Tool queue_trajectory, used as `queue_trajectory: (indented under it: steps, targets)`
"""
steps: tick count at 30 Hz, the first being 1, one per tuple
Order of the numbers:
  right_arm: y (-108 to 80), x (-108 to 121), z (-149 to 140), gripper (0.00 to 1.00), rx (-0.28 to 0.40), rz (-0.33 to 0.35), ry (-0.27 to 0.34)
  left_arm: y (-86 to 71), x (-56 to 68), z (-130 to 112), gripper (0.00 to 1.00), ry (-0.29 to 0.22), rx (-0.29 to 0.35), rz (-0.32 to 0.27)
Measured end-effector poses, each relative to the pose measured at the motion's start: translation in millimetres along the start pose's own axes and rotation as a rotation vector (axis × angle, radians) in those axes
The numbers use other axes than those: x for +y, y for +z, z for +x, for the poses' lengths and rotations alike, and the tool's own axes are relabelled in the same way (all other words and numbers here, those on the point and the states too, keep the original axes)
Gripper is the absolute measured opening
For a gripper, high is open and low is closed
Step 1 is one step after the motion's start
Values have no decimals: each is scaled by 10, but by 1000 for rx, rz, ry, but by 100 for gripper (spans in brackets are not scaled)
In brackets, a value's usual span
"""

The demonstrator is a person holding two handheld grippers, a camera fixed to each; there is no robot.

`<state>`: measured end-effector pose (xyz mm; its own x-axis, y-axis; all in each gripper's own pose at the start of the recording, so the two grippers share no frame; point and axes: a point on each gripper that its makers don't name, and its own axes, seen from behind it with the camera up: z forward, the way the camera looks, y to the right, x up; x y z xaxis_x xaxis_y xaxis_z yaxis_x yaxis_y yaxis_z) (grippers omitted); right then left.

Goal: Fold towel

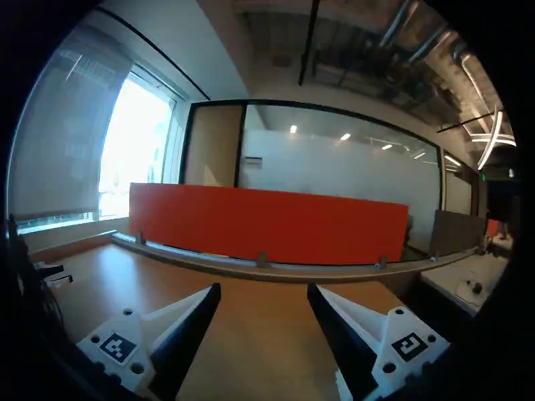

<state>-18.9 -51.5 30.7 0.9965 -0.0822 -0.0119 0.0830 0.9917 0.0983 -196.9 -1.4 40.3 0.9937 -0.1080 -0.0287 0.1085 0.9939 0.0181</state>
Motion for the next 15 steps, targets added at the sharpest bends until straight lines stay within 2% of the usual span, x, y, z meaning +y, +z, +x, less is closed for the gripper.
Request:
queue_trajectory:
  steps: [6, 15]
  targets:
    - [2, -31, -11, 100, 2, 7, -4, -11, -14, -20, 93, -11, 15, 1]
    - [8, -28, 22, 100, 8, 10, 0, -41, 41, -14, 93, 22, 38, -11]
